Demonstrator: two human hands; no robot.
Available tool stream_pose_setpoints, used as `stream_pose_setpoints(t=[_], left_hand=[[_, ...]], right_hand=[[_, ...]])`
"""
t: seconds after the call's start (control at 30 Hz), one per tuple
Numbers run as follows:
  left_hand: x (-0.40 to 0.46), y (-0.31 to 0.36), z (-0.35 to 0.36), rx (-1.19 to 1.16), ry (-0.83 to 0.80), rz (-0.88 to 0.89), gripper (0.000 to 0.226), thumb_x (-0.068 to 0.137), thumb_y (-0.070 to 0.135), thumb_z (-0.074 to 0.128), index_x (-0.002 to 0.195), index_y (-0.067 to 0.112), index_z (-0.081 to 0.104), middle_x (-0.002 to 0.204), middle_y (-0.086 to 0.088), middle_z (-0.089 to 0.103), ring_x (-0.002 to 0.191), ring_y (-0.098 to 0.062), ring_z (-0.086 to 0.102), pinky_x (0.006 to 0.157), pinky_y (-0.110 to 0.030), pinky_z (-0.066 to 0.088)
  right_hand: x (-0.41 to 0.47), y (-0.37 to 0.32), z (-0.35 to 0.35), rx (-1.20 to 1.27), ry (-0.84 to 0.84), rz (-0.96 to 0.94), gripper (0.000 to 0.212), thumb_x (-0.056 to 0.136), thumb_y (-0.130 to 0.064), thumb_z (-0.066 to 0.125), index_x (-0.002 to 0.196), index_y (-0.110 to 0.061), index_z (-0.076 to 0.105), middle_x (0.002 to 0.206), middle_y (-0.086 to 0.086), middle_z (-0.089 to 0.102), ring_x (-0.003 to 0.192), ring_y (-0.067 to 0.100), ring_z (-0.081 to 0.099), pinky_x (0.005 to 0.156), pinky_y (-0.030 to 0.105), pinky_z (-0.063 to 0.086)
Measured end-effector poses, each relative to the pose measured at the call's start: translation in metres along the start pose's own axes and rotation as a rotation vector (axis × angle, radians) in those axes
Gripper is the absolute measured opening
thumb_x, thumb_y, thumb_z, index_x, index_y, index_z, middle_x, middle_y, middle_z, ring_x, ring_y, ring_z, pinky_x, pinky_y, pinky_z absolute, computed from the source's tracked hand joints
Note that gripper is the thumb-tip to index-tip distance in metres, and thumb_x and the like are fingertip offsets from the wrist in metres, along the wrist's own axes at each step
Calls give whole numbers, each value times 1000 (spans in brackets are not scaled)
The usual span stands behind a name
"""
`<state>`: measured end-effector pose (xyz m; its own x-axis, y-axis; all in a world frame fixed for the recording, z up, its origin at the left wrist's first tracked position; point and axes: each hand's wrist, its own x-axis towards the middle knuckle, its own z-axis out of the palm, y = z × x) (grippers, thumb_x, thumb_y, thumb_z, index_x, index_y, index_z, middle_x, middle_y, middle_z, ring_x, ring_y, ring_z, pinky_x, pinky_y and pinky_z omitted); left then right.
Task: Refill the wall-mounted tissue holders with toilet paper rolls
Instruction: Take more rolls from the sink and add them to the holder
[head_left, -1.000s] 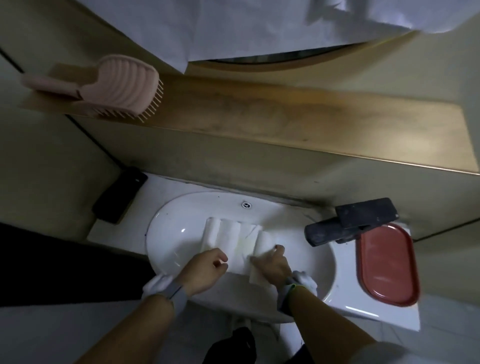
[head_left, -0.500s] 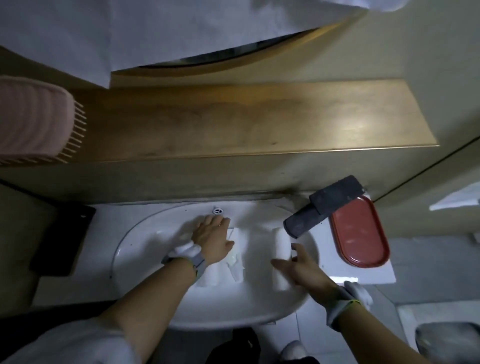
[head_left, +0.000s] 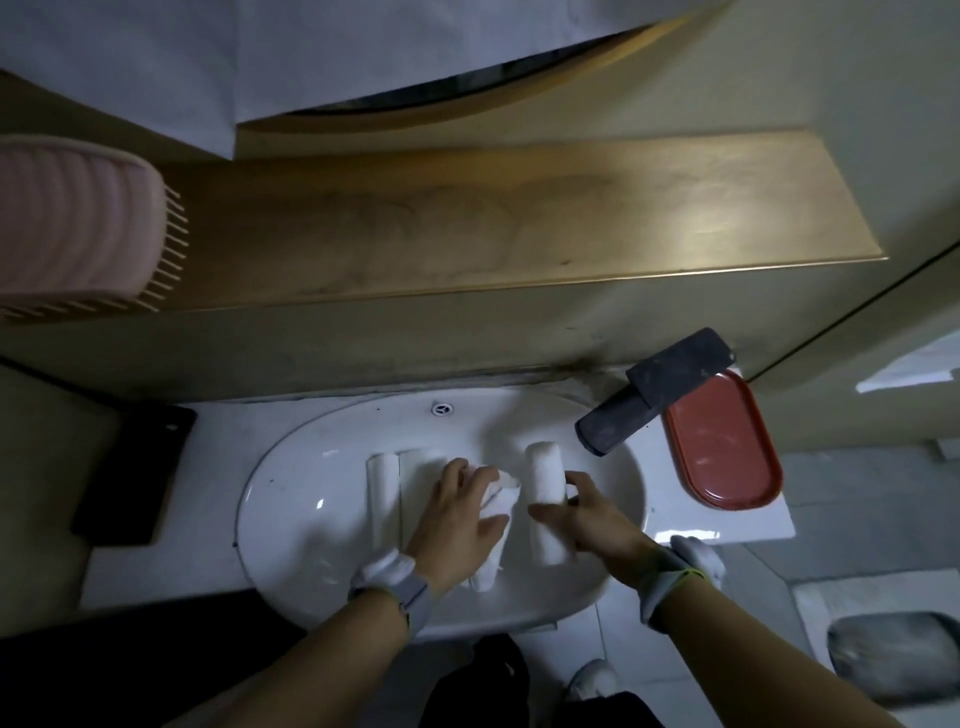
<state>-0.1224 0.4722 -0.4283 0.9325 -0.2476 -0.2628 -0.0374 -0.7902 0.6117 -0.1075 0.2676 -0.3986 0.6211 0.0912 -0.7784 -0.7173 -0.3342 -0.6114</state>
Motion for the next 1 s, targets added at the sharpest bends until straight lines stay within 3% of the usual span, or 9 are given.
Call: stream_pose_setpoints(t=[0.13, 0.23, 0.37, 0.43, 0.53, 0.6, 0.73, 0.83, 1.0], left_hand=[[-5, -1, 3, -312, -25, -149, 50, 86, 27, 69, 128, 35, 42, 121, -6, 50, 106, -25, 55, 81, -24, 41], [-2, 3, 7, -417, 17, -220, 57, 83, 25, 73, 125, 43, 38, 121, -2, 47, 109, -23, 51, 87, -28, 39], [6, 24, 14, -643, 137, -339, 77, 82, 24, 78, 140, 38, 28, 133, 6, 37, 121, -15, 41, 96, -30, 37], [11, 43, 19, -811, 180, -468, 85, 77, 32, 82, 143, 28, 29, 136, 3, 41, 123, -19, 46, 101, -37, 43], [17, 80, 32, -1063, 155, -557, 78, 58, 42, 84, 121, 12, 51, 120, -17, 64, 104, -35, 67, 92, -59, 54], [17, 114, 47, -1147, 66, -554, 68, 60, 39, 84, 114, 6, 59, 110, -23, 69, 94, -38, 71, 85, -63, 56], [16, 193, 88, -1120, 44, -495, 53, 75, 25, 83, 117, 10, 54, 113, -16, 69, 98, -32, 71, 87, -56, 57], [22, 271, 122, -1075, 10, -421, 50, 82, 19, 79, 123, 11, 52, 119, -13, 67, 105, -30, 68, 94, -53, 55], [40, 394, 170, -1058, -81, -307, 46, 87, 19, 74, 125, 8, 50, 124, -17, 64, 110, -33, 66, 98, -54, 52]], right_hand=[[-7, 0, -1, 8, -14, -26, 68, 81, -36, 77, 135, -26, 35, 107, 11, 63, 92, 29, 69, 74, 41, 62], [-17, 3, -10, 28, 15, -34, 72, 82, -32, 77, 136, -28, 30, 109, 14, 62, 93, 29, 68, 72, 40, 61], [-26, 10, -27, 80, 70, -62, 70, 80, -30, 77, 133, -24, 31, 111, 14, 63, 96, 29, 68, 82, 46, 60], [-35, 15, -39, 104, 66, -78, 67, 80, -32, 77, 129, -23, 32, 113, 13, 63, 97, 29, 68, 85, 49, 59], [-50, 25, -65, 163, 59, -104, 59, 80, -31, 76, 122, -22, 35, 115, 15, 61, 100, 31, 67, 81, 49, 60], [-62, 37, -89, 222, 81, -122, 56, 80, -30, 75, 120, -22, 37, 114, 17, 62, 98, 32, 69, 76, 44, 61], [-89, 71, -143, 312, 179, -161, 59, 72, -37, 70, 119, -21, 37, 111, 17, 64, 87, 27, 70, 60, 30, 55], [-116, 105, -201, 389, 264, -184, 44, 86, -30, 66, 118, -21, 38, 107, 16, 62, 71, 20, 68, 48, 27, 50], [-162, 153, -311, 473, 371, -287, 40, 85, -36, 66, 115, -25, 42, 115, 14, 62, 96, 31, 68, 71, 41, 56]])
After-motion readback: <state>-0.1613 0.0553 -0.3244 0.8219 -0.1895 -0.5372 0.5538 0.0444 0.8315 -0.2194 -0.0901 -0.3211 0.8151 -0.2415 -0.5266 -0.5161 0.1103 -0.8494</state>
